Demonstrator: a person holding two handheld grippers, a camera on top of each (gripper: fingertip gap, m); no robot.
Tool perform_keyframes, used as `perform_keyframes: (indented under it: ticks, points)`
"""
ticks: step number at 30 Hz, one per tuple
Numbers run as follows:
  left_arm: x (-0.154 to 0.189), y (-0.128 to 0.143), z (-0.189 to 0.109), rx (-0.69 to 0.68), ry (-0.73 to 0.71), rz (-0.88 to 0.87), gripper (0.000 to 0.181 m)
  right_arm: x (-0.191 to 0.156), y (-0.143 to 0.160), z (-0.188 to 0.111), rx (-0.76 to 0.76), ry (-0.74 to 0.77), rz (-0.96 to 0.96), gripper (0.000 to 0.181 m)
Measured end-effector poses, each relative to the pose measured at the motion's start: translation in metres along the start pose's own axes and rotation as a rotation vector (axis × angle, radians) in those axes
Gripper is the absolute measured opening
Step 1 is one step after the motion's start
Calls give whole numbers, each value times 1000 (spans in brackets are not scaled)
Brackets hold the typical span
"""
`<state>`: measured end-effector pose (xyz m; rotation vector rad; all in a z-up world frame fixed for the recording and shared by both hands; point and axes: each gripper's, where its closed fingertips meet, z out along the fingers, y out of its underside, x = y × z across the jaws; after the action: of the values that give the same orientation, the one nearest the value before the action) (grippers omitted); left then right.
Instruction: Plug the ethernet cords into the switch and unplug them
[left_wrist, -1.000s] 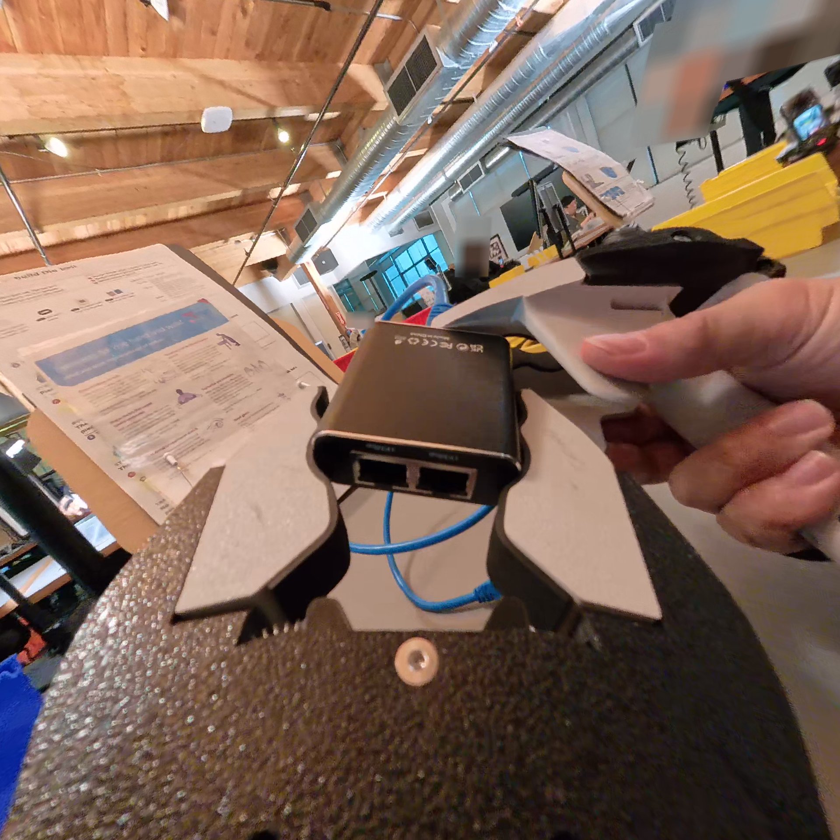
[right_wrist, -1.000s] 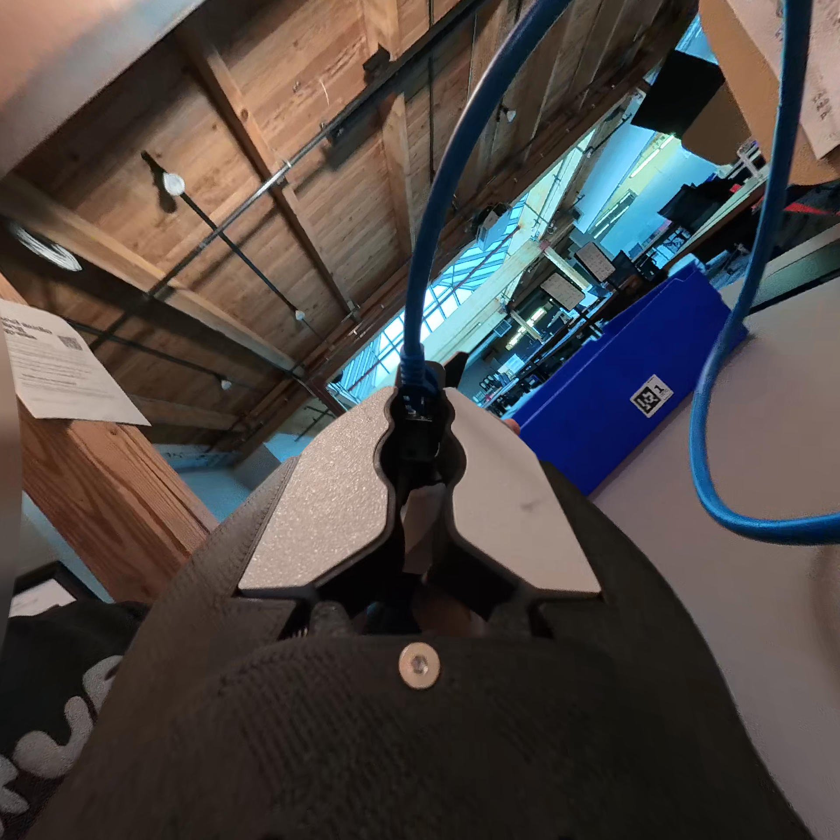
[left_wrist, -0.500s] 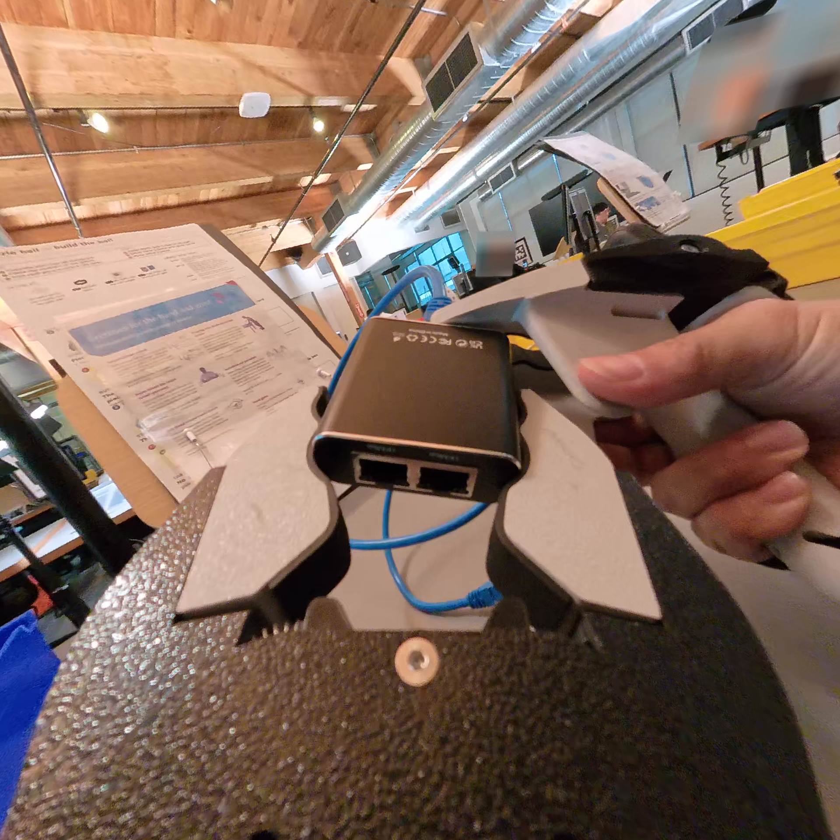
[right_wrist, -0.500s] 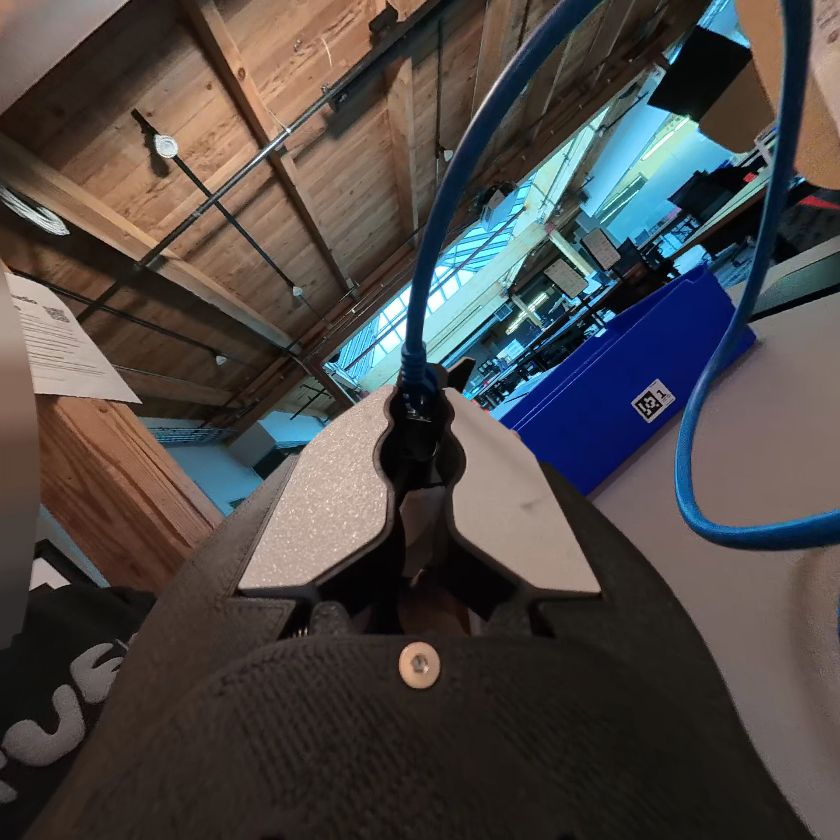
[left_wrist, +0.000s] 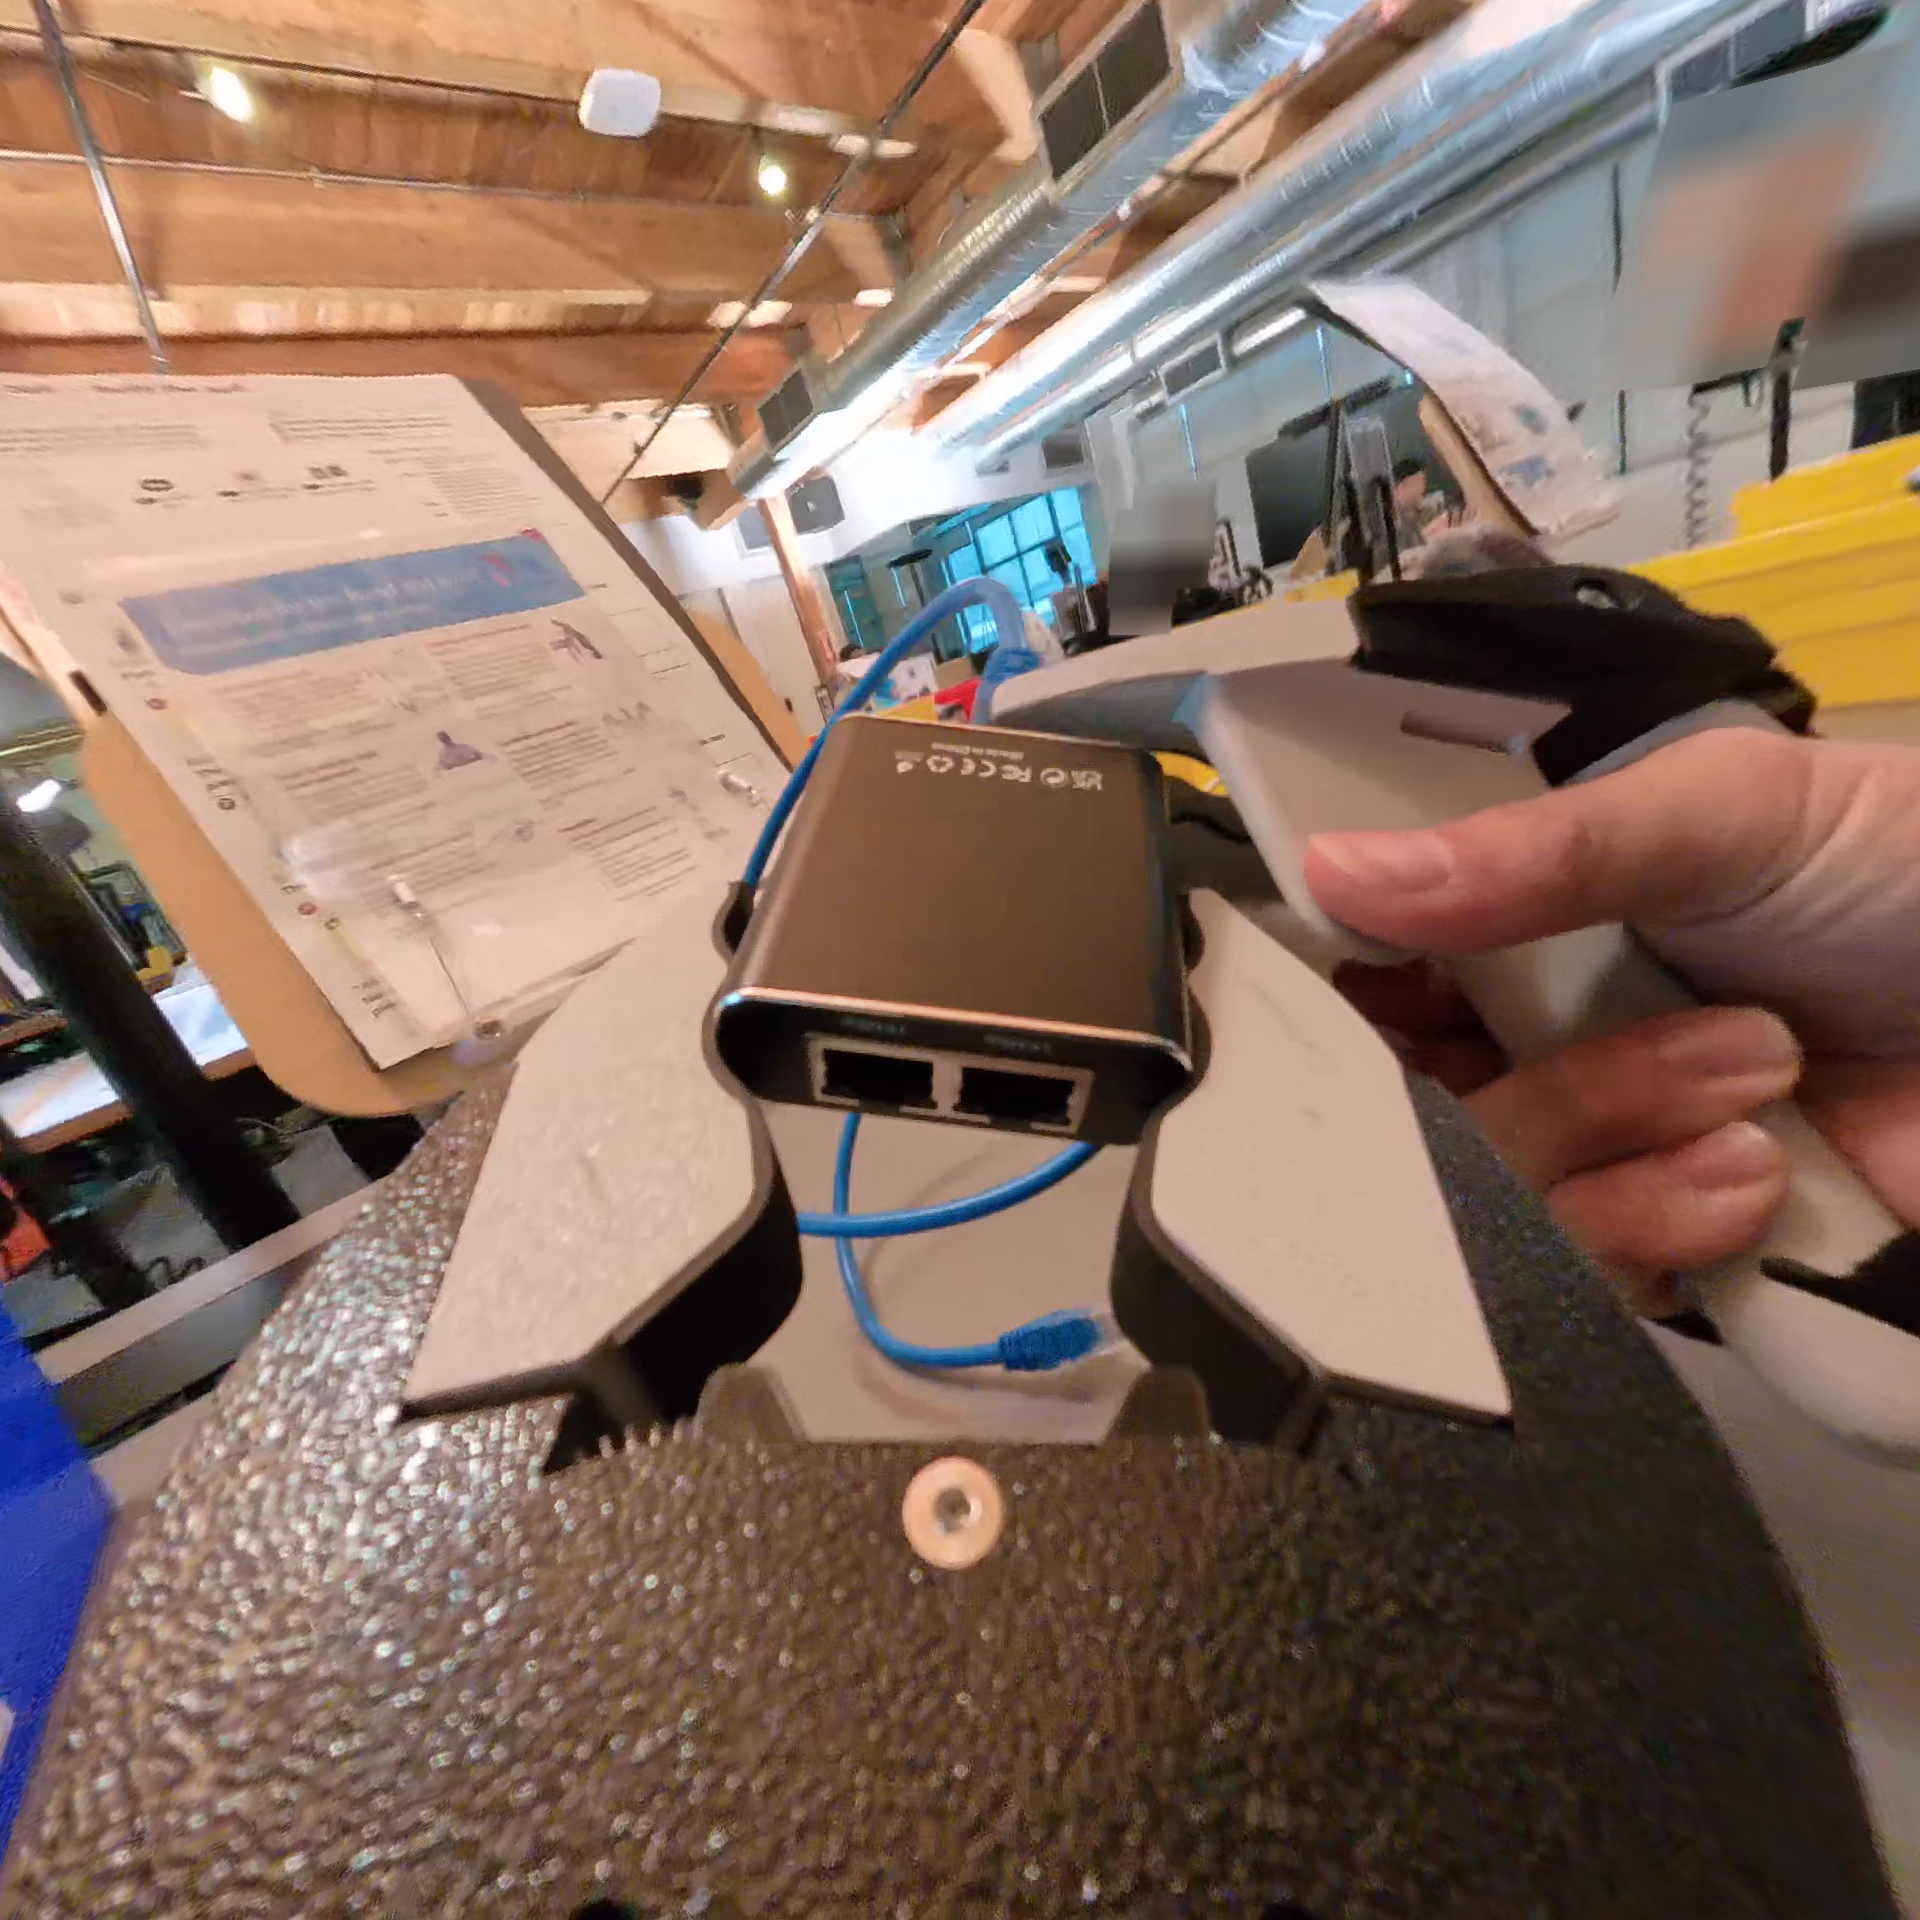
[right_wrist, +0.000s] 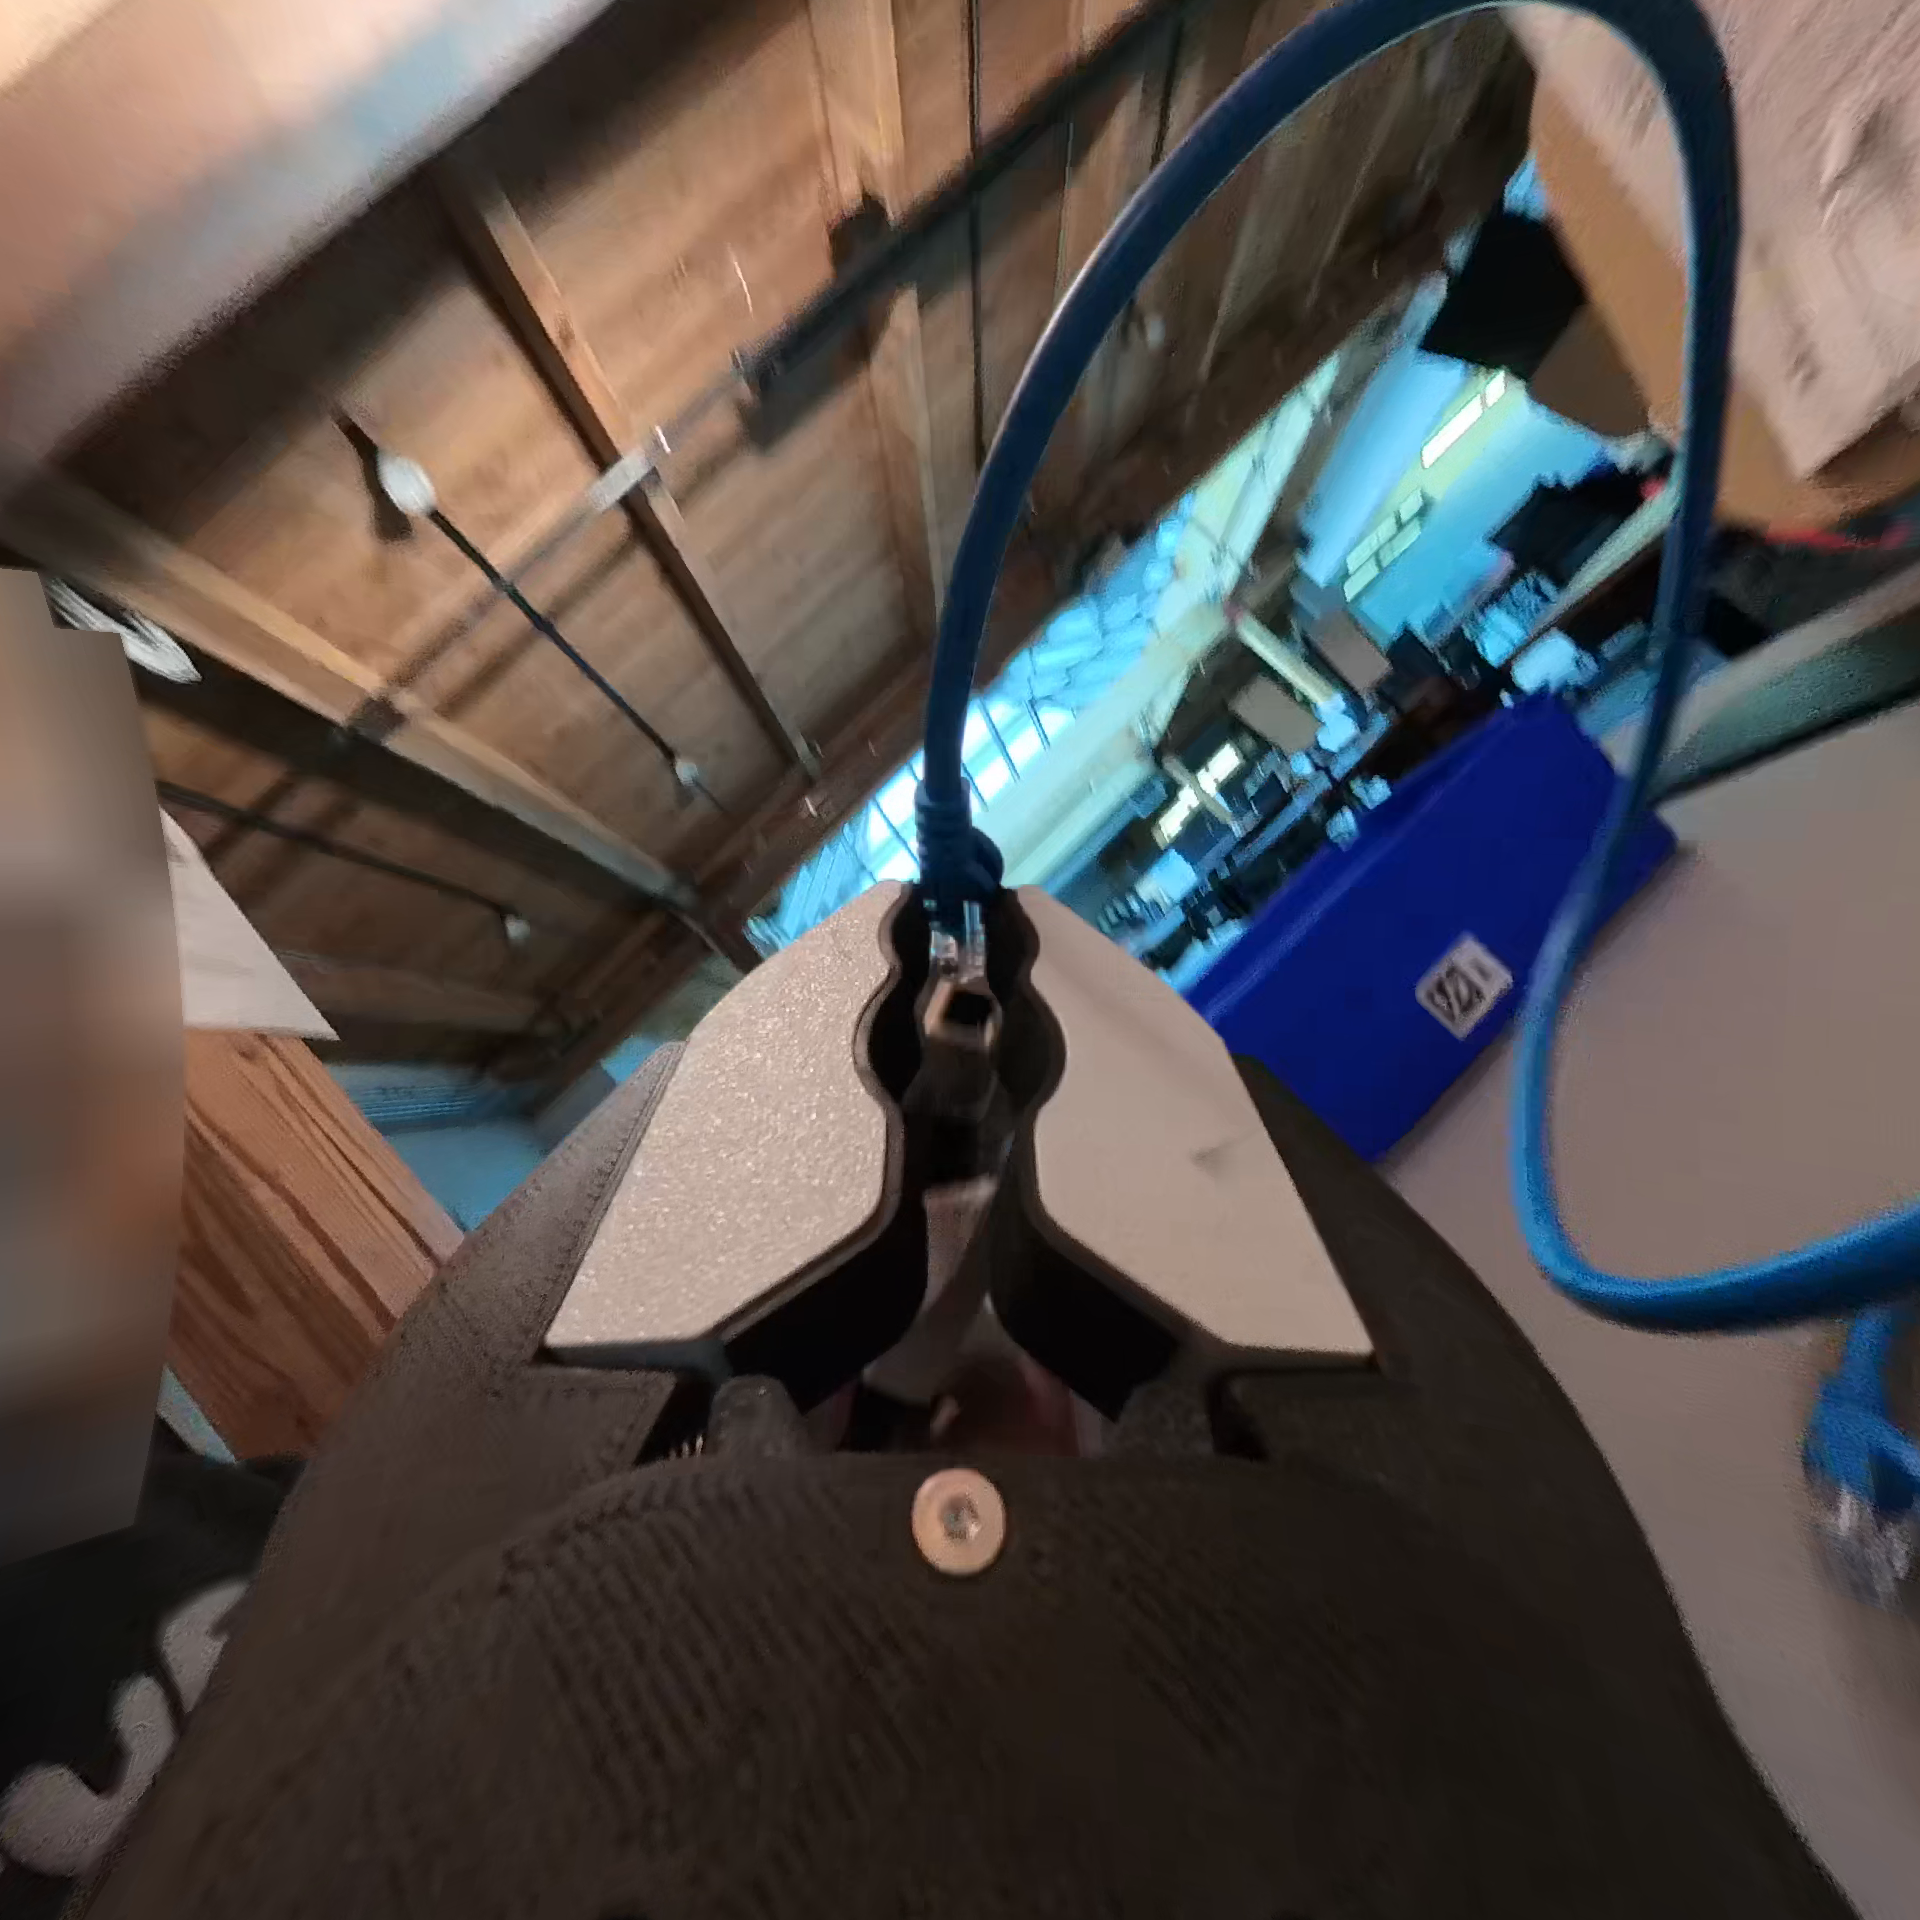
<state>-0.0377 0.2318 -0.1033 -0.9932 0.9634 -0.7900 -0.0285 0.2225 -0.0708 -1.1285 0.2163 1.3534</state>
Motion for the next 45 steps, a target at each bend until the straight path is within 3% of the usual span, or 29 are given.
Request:
perform_keyframes:
  ticks: [1, 3, 8, 12, 16, 19, 21, 26, 33, 36, 45]
  points:
    - [1, 0, -1, 15, 17, -54, 74, 2, -14, -3, 24, 6, -10, 14]
    - [-2, 6, -1, -7, 6, -108, 74, 5, -28, -8, -42, 91, -184, 14]
    - [-17, 7, -4, -5, -16, -110, 74, -36, -60, -11, -235, 127, -448, 13]
    - [-22, 11, -6, -21, -21, -106, 74, -76, -110, -17, -382, 200, -684, 12]
    - [-24, 13, -5, -18, -4, -172, 74, -103, -166, -38, -468, 288, -792, 13]
    - [-24, 13, -6, -16, 8, -175, 74, -99, -194, -67, -552, 380, -795, 12]
    - [-22, 15, -5, -25, 16, -177, 74, -89, -211, -90, -569, 463, -793, 12]
    - [-17, 16, -4, -30, 36, -168, 74, -58, -216, -143, -661, 521, -667, 13]
    - [-15, 15, -4, -21, 54, -183, 74, 17, -212, -225, -747, 732, -355, 13]
    - [-15, 15, -4, -17, 59, -196, 74, 50, -214, -258, -809, 893, -298, 12]
    - [-8, 16, -2, -27, 104, -201, 74, 107, -196, -305, -1083, 1228, -304, 16]
